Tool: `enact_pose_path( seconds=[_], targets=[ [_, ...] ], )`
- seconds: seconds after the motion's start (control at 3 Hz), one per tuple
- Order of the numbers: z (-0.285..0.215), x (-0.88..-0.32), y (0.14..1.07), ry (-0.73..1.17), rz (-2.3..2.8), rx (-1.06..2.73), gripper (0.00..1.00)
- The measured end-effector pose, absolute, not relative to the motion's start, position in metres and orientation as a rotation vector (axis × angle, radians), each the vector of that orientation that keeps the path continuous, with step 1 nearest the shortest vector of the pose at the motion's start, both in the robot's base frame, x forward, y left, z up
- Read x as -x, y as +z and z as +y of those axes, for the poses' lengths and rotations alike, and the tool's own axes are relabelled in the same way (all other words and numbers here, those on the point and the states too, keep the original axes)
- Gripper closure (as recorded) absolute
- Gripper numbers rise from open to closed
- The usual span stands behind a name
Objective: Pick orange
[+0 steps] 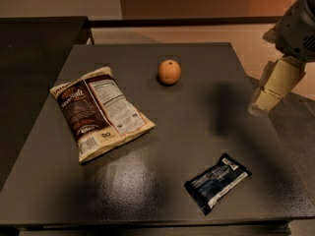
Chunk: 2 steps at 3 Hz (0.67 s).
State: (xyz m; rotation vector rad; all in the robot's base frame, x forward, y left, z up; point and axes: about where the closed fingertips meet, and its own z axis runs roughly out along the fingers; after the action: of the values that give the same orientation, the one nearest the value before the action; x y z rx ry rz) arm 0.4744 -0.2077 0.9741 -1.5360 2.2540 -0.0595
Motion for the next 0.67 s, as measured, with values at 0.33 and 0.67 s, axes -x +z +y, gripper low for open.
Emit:
enact_pose_path(
  seconds=[0.33, 0.67],
  targets=[
    [-0.204, -0.509, 0.968, -0.034, 2.225, 1.447, 0.00],
    [-0.194, -0.549, 0.959, 0.002, 2.158, 1.400, 0.00]
  ],
)
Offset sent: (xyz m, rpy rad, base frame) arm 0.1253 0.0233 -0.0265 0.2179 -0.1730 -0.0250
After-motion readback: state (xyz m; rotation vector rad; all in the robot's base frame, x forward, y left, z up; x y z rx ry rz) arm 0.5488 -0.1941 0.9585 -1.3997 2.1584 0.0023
